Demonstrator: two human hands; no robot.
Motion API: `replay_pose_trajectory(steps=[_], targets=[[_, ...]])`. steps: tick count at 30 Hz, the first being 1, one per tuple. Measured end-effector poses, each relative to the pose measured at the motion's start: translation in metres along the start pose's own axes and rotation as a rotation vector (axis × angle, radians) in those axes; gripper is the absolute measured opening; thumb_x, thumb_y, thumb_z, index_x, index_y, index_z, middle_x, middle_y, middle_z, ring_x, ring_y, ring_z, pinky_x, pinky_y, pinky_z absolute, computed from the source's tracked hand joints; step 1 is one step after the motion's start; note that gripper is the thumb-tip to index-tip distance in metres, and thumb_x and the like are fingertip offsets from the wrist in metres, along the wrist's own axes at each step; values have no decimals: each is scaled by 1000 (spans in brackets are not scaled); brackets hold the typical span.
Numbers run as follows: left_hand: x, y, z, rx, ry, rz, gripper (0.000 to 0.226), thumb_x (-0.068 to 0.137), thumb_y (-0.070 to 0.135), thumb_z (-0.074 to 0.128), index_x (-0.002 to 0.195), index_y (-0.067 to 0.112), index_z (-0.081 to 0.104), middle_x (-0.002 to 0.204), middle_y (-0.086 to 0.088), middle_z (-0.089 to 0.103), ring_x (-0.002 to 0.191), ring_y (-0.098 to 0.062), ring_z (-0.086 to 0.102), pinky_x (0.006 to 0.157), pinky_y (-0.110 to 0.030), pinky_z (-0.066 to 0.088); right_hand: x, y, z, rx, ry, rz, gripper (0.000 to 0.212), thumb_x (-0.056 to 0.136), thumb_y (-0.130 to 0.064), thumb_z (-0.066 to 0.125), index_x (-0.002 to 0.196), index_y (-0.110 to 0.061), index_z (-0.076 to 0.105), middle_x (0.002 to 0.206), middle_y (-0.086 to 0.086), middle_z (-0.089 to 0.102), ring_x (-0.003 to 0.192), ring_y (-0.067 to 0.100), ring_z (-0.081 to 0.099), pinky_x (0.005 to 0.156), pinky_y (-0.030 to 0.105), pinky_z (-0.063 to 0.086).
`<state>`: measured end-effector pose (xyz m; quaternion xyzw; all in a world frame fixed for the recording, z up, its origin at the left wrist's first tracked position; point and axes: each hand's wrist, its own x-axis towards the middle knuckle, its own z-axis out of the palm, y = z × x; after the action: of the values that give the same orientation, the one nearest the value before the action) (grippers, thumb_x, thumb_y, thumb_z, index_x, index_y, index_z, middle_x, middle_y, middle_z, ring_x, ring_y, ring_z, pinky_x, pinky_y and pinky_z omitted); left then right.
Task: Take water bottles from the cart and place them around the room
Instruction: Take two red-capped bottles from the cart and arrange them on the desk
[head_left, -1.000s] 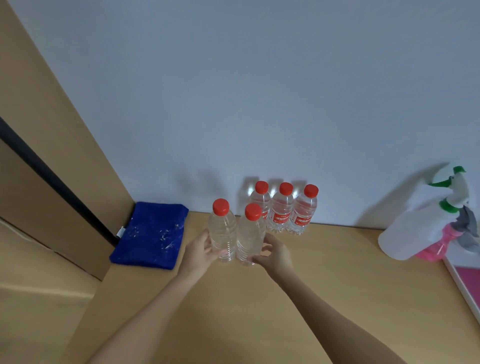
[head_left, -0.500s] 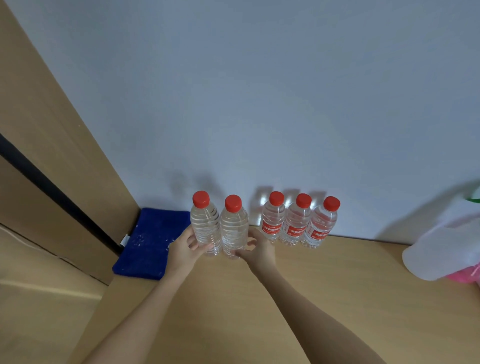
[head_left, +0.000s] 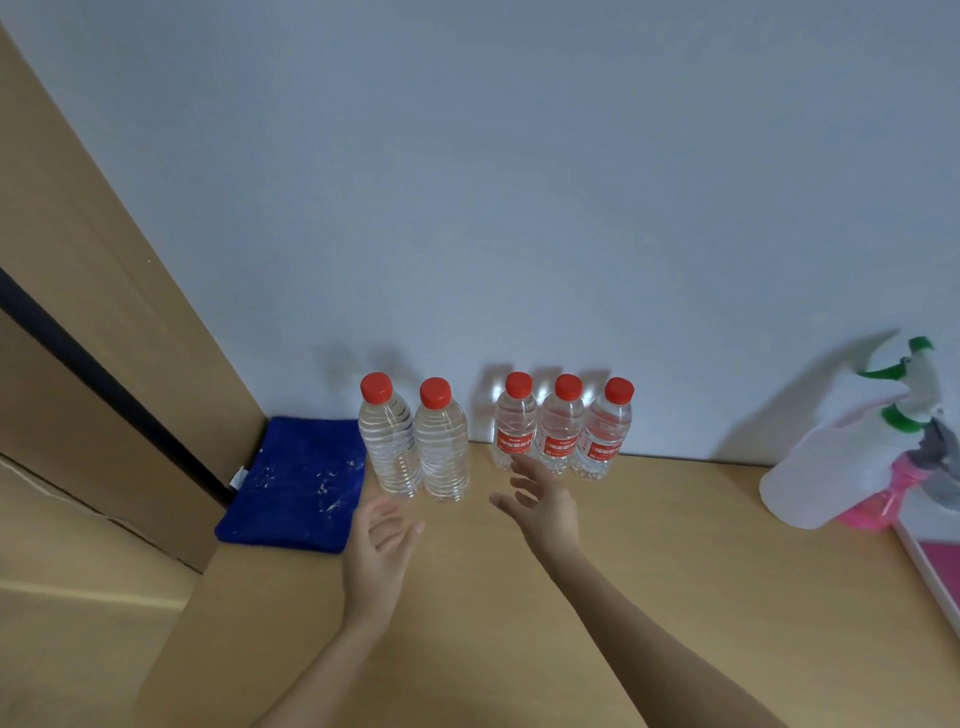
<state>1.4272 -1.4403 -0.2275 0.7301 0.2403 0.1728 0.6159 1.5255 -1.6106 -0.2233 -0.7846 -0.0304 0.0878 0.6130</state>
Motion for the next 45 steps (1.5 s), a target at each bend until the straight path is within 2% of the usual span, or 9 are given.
replay_pose_trajectory(steps=[7,11,15,22,25,31,34,39,45], targets=[[-8,23,78,-10,-276,97,48,79,9,72,121,19,51,120,4,59,109,-9,59,89,-10,45,-8,7,-62,68,213,16,51,76,-10,76,123,-16,57,113,-5,64,100,9,62,89,25,50],[5,23,114,54,-357,128,71,82,15,71,141,17,32,139,8,39,124,-7,43,99,-15,33,-1,11,-90,78,307,25,49,77,-13,75,122,-16,56,112,-8,63,103,9,60,93,27,48],[19,23,132,119,-355,110,85,82,20,70,148,18,17,144,9,30,126,-5,36,104,-21,27,13,16,-105,58,328,40,59,76,-15,77,128,-15,51,117,-8,57,106,9,55,96,24,43],[55,16,144,114,-270,94,76,80,34,69,141,20,26,140,3,45,131,-11,42,111,-41,33,46,32,-104,39,253,86,67,72,-17,79,132,-17,48,127,-6,56,116,12,52,100,25,38],[66,17,149,119,-244,94,62,84,22,68,136,19,34,130,3,54,120,-11,51,104,-34,40,57,36,-100,23,213,62,58,70,-15,79,121,-22,53,114,-11,62,110,8,56,99,27,40],[76,16,154,123,-197,82,57,82,16,70,130,12,39,114,3,59,101,-9,57,77,-3,40,68,40,-97,34,196,45,51,68,-15,79,112,-28,55,104,-14,65,102,8,59,86,19,42],[76,15,154,140,-187,86,56,81,13,71,128,10,40,113,3,60,100,-10,58,78,-4,40,69,41,-98,26,202,55,53,66,-20,81,114,-25,57,104,-13,67,102,9,60,89,23,45],[75,12,149,166,-214,85,53,82,13,70,126,11,41,114,-2,62,103,-15,59,87,-28,45,63,41,-100,5,207,69,56,62,-22,83,113,-25,60,103,-14,68,102,7,62,92,28,48],[60,11,140,173,-256,104,48,82,13,69,122,18,43,112,2,63,100,-13,60,84,-26,44,40,39,-100,-5,178,52,54,61,-17,83,110,-26,62,100,-14,70,99,4,63,92,26,49]])
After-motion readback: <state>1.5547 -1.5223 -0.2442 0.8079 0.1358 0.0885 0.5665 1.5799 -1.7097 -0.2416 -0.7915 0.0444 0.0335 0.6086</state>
